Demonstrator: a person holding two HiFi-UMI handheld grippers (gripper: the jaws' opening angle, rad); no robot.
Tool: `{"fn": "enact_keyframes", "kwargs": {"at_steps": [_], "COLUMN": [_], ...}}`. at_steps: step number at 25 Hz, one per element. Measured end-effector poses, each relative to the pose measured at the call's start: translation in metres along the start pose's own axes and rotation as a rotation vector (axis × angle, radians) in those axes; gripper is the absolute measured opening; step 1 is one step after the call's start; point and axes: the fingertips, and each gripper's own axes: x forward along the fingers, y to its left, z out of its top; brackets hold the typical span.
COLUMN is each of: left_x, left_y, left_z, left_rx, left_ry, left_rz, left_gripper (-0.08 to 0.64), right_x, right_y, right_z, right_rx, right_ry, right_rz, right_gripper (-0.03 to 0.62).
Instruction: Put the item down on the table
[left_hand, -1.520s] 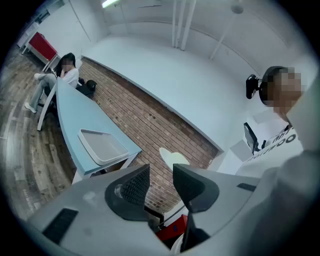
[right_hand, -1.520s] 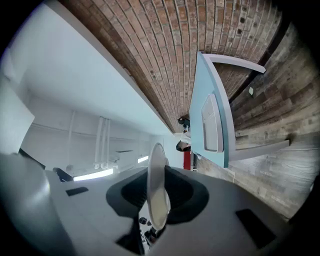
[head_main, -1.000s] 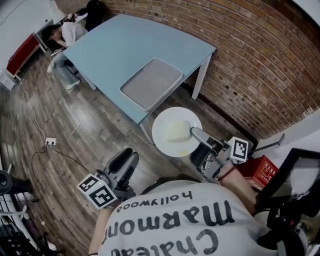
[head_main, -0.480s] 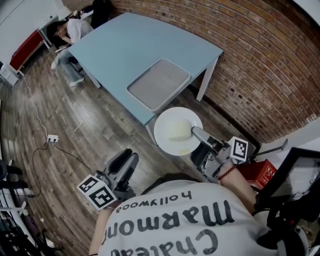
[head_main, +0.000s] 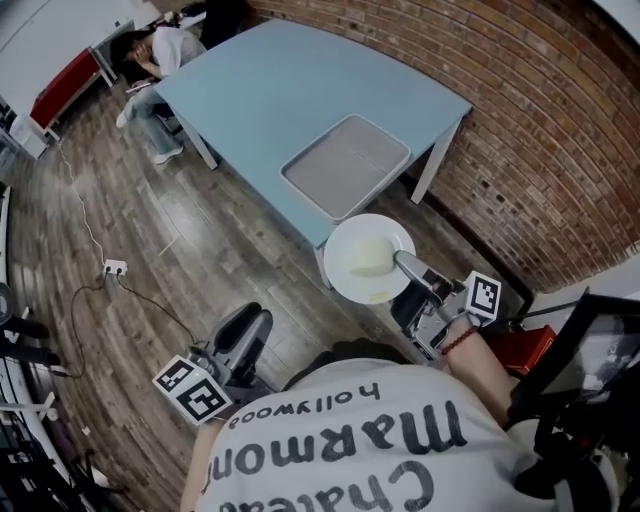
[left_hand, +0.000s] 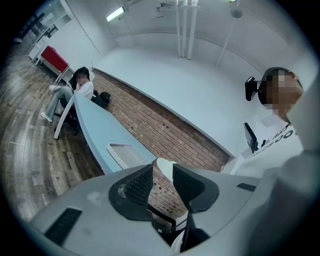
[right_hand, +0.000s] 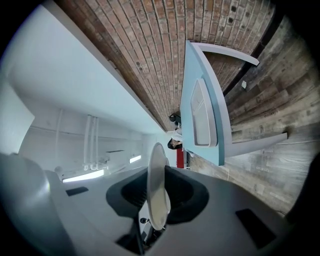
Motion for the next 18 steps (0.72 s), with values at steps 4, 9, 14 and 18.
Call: {"fn": "enact_keyframes", "kwargs": {"at_steps": [4,9,14,18], "left_x": [-0.010,-0.016,-0.029,-0.031], "left_y": [0.012,0.023,0.033,0.040], "left_z": [0.003,0.006,0.008,0.014], "left_rx": [-0.014,-0.023,-0.041,-0.048], "left_ry": [-0.006,-0.019,-0.059,-0.090], "left_rz": [0.016,0.049,0.103,0.150], "left_gripper": [0.123,0.123,0.123,0.123], "right_x": [0.009,0.021,0.032,0.047], "right_y": [-0.011,-0.018,-0.024,-0.028], "right_z": [0.001,0.017,0.032,0.042], "right_rx": [0.009,0.014,0.015,0.014], "right_ry": [-0.011,-0.014,-0.003,0.034], "right_rz": [-0.017,-0.030,-0.044,-0.055], "right_gripper": [0.072,0.072,0.072,0.072]}}
